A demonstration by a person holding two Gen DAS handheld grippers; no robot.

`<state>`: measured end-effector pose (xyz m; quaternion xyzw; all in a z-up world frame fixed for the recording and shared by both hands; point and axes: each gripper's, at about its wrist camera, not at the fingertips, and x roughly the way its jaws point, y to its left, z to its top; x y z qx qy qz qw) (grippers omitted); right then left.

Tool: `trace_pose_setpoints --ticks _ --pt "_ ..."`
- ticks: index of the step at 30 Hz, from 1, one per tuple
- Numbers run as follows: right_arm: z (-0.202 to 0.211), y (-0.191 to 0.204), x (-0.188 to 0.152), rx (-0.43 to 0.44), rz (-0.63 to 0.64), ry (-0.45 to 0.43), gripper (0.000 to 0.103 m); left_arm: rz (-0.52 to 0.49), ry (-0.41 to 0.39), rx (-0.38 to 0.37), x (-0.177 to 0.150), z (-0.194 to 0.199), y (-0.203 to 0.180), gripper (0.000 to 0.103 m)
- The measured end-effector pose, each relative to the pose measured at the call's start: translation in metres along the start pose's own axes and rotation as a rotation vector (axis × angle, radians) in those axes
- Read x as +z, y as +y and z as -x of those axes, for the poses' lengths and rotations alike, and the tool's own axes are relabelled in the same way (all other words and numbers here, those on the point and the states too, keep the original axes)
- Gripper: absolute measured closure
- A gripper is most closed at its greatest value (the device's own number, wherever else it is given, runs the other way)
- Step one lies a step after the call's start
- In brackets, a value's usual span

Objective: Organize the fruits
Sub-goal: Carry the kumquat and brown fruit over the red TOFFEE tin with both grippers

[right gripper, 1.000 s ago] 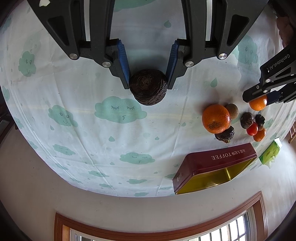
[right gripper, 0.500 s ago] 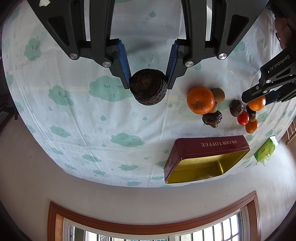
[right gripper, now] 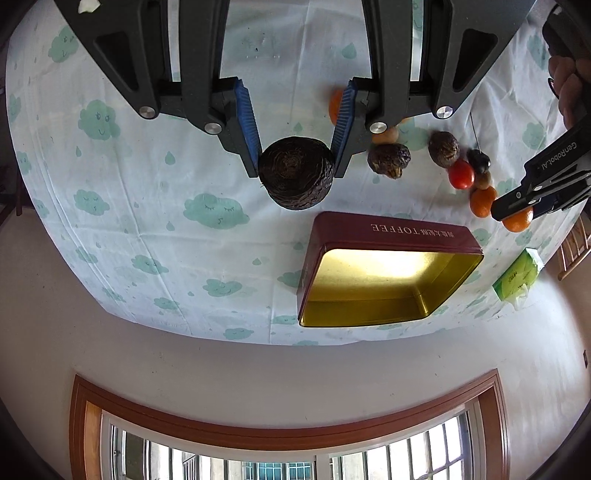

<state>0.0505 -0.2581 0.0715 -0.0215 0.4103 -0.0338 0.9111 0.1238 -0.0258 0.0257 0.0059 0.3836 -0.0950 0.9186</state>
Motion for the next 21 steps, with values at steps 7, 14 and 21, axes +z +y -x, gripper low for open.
trace_pose_setpoints --ticks 7,14,21 --pt "-0.007 0.012 0.018 0.015 0.019 -0.006 0.068 0.03 0.0 0.038 0.018 -0.014 0.02 0.06" --pt "-0.02 0.022 0.034 0.035 0.027 0.004 0.068 0.033 0.004 0.054 0.027 -0.025 0.024 0.06" --pt "-0.034 0.039 0.054 0.053 0.056 0.004 0.068 0.033 0.002 0.054 0.043 -0.035 0.03 0.06"
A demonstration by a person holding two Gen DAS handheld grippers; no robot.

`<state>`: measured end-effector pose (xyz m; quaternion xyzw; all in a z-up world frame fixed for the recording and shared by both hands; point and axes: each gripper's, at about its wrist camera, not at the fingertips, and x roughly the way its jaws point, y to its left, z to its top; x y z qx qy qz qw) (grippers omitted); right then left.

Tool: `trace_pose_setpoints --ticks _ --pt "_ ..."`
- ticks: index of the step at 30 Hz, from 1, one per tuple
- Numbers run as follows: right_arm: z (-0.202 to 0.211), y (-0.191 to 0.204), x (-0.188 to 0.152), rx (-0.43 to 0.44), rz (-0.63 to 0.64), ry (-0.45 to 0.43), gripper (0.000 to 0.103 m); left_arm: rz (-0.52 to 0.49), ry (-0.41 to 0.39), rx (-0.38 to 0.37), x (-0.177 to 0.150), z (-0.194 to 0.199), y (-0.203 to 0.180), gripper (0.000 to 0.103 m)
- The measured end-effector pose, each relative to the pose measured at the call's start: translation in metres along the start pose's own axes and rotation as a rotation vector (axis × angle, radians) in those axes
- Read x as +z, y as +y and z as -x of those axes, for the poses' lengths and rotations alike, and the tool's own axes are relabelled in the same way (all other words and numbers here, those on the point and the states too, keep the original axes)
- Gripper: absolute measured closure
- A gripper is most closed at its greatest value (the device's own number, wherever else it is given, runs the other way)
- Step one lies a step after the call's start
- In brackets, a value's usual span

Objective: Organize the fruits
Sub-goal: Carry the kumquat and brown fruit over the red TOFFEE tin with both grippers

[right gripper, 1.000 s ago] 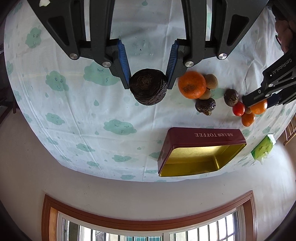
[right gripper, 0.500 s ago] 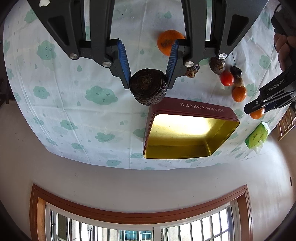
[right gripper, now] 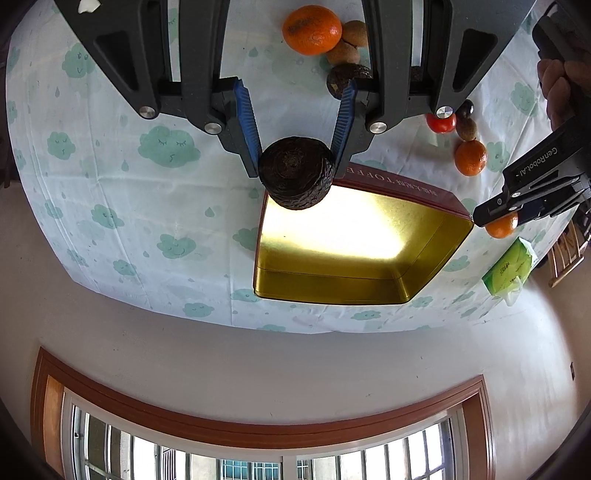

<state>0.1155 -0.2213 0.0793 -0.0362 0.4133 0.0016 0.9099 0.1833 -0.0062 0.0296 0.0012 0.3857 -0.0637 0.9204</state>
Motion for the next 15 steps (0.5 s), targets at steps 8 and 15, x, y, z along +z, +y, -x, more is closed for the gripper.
trace_pose_setpoints --ticks 8,15 --pt "-0.021 0.007 0.022 0.016 0.003 0.02 0.068 0.005 0.018 -0.013 0.015 -0.017 0.005 0.06" --pt "-0.045 0.007 0.033 0.022 0.006 0.054 0.068 0.006 0.059 -0.051 0.029 -0.039 0.004 0.06"
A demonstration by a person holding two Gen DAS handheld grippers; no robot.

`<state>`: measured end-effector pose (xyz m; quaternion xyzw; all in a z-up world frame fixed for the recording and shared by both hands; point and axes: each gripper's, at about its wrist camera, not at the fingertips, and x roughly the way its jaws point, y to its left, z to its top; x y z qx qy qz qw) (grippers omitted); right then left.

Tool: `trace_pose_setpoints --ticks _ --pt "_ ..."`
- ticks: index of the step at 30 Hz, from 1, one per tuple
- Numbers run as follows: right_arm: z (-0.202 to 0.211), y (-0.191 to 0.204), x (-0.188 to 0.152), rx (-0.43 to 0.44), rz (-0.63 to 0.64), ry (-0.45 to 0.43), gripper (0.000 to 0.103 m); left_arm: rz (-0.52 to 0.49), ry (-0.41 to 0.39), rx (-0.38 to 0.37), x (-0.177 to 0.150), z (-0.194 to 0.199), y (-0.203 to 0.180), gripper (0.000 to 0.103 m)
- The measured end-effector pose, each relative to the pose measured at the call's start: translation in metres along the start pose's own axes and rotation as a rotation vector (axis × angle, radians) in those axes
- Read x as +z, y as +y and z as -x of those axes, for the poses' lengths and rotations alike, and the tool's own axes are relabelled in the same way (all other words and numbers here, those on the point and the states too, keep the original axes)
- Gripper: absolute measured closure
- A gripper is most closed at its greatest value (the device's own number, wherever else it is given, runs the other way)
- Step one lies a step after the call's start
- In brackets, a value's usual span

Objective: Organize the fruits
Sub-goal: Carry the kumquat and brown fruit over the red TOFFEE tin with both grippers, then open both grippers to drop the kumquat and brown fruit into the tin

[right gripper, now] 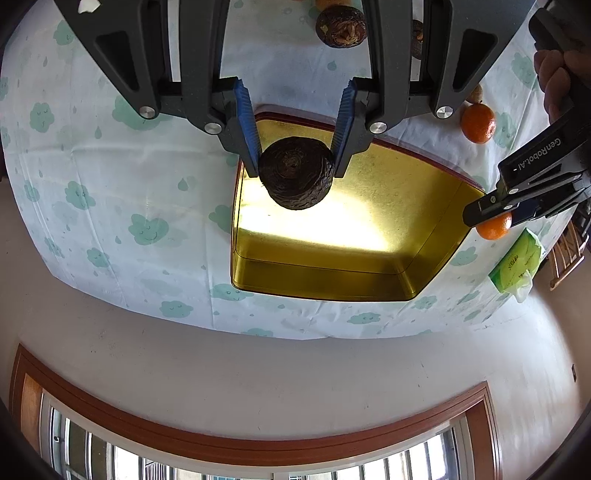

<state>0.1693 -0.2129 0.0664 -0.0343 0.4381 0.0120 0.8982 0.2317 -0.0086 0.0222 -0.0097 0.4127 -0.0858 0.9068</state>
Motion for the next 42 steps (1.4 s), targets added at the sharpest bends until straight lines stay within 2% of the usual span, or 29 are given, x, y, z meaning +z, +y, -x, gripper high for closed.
trace_pose_setpoints --ticks 9,20,42 --pt "-0.024 -0.002 0.005 -0.006 0.005 0.035 0.068 -0.023 0.031 0.015 0.011 -0.025 -0.008 0.06" --pt "-0.047 0.001 0.007 0.002 0.024 0.072 0.068 -0.022 0.077 0.035 0.006 -0.051 -0.009 0.06" --pt "-0.05 0.006 0.006 -0.019 0.059 0.076 0.067 -0.081 0.082 0.092 -0.004 -0.053 -0.022 0.059"
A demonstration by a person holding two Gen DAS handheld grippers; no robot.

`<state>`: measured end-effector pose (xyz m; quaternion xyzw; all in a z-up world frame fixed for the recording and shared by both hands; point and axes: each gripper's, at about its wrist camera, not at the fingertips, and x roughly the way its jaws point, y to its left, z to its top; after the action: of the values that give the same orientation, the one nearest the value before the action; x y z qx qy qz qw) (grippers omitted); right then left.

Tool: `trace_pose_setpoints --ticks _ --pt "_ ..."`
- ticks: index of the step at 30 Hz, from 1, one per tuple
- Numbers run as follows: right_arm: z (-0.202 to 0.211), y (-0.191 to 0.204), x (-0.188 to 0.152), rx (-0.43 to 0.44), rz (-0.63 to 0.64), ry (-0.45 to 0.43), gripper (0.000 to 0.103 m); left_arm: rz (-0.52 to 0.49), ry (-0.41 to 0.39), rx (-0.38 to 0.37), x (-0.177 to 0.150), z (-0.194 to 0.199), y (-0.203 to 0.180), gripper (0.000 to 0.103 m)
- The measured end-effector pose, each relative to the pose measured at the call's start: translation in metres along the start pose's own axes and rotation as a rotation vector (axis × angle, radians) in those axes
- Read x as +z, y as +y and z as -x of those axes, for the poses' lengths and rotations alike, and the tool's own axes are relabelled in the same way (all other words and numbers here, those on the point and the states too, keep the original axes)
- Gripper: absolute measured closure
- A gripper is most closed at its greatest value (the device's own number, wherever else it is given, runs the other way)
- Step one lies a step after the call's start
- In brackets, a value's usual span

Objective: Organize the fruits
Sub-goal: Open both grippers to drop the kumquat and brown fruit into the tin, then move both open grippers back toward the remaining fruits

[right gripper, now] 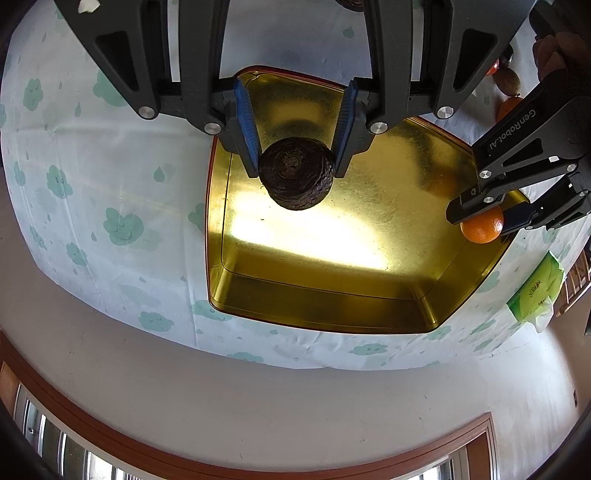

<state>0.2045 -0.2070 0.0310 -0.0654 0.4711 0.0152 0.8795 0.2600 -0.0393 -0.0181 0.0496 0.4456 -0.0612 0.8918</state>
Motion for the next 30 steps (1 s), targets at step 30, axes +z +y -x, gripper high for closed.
trace_pose_setpoints --ticks 30 --pt "0.059 0.002 -0.028 0.026 -0.036 -0.086 0.058 0.036 -0.074 -0.027 -0.029 0.064 0.005 0.056"
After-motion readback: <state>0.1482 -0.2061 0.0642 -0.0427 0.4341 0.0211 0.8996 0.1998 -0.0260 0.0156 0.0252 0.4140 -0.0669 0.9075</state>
